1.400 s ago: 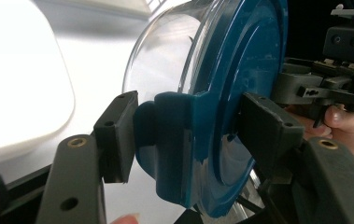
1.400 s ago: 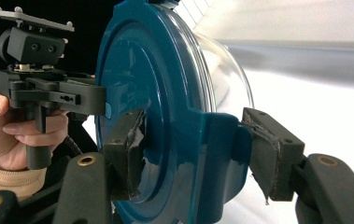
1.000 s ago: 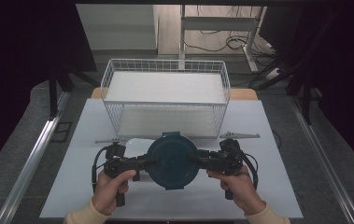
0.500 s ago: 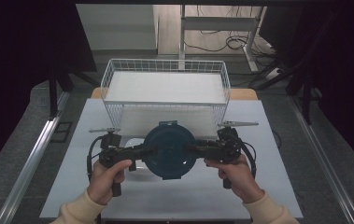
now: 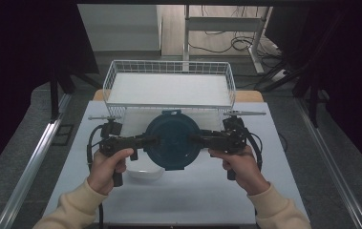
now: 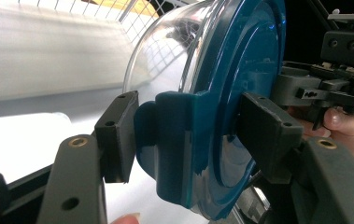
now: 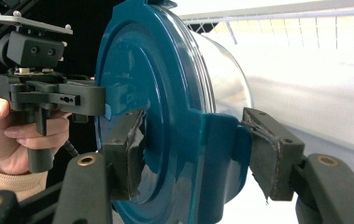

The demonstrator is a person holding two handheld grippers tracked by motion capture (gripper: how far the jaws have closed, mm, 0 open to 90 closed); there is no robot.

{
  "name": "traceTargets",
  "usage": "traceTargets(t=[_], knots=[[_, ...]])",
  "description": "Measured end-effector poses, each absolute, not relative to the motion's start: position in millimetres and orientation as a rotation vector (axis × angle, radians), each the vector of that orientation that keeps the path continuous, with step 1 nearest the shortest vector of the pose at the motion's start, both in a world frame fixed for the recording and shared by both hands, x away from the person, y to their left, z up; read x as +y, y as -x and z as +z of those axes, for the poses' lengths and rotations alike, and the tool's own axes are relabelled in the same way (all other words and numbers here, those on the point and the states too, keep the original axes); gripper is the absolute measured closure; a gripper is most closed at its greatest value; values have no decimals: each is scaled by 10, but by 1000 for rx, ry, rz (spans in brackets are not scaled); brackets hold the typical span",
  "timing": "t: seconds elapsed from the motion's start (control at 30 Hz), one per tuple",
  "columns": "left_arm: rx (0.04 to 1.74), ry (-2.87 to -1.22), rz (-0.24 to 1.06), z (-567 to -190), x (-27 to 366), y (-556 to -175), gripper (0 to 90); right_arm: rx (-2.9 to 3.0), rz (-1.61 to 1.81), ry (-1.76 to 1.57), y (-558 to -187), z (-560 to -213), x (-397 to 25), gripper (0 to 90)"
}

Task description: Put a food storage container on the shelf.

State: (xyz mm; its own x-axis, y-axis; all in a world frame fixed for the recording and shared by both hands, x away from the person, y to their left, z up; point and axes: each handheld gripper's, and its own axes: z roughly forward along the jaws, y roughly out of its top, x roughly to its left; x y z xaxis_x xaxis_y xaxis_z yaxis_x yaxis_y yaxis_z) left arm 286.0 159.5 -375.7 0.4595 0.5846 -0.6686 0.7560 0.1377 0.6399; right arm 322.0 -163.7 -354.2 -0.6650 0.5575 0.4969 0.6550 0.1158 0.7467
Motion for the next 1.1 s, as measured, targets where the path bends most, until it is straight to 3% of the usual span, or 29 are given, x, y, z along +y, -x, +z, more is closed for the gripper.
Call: traceTargets(t=[1.1], knots=[[1192, -1545, -114, -3104, 1768, -3423, 406, -2249, -1669, 1213, -3785, -2995, -1469, 415]])
